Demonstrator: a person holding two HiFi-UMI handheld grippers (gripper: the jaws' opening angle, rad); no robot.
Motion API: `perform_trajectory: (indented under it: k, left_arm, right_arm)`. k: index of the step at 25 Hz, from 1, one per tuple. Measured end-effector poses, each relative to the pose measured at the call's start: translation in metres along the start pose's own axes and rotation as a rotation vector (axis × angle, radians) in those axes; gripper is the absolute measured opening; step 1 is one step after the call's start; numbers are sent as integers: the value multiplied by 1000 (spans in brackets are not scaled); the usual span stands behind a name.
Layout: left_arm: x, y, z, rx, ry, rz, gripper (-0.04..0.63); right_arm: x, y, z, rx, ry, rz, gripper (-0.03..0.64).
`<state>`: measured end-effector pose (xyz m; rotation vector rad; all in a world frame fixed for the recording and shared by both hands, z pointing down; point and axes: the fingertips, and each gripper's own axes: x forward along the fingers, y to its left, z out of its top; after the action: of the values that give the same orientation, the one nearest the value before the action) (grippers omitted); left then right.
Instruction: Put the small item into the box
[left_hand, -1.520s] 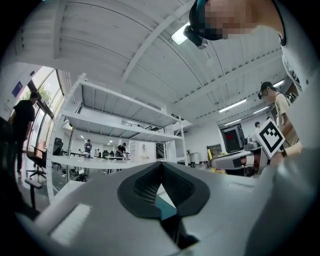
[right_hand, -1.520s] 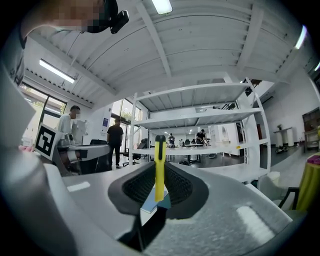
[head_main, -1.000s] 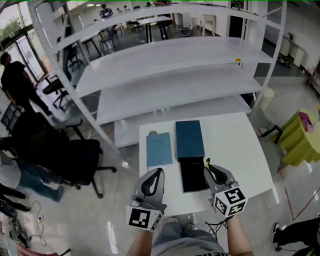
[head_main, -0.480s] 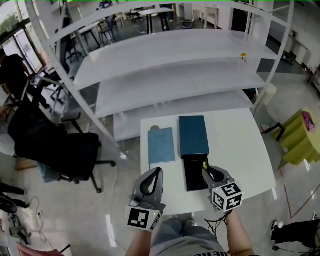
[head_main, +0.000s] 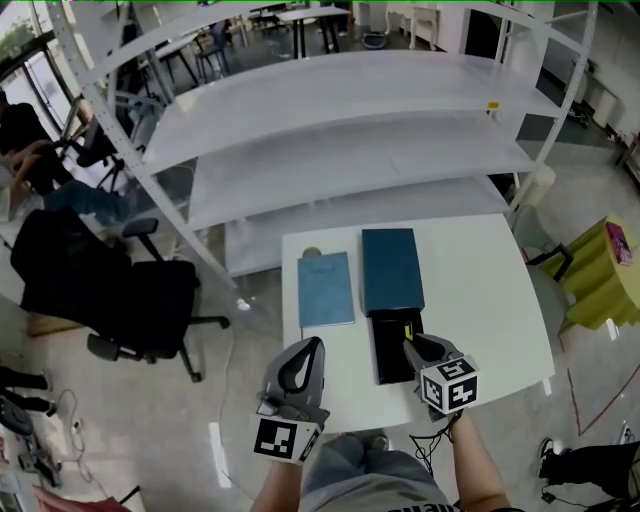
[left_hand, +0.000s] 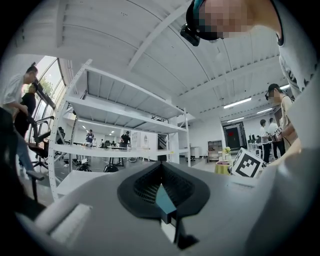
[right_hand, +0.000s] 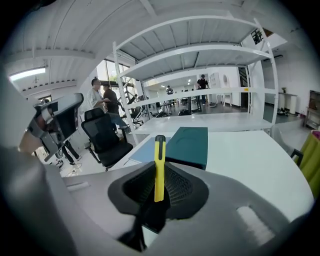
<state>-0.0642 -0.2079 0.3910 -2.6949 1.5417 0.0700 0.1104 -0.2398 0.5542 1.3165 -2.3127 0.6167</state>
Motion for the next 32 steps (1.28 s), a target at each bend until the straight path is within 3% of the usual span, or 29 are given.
perform_trajectory:
  k: [32]
  left_arm:
    - [-5, 30, -16, -10, 43, 53, 6]
  right_arm:
    - [63, -14, -76, 10, 437, -60, 60]
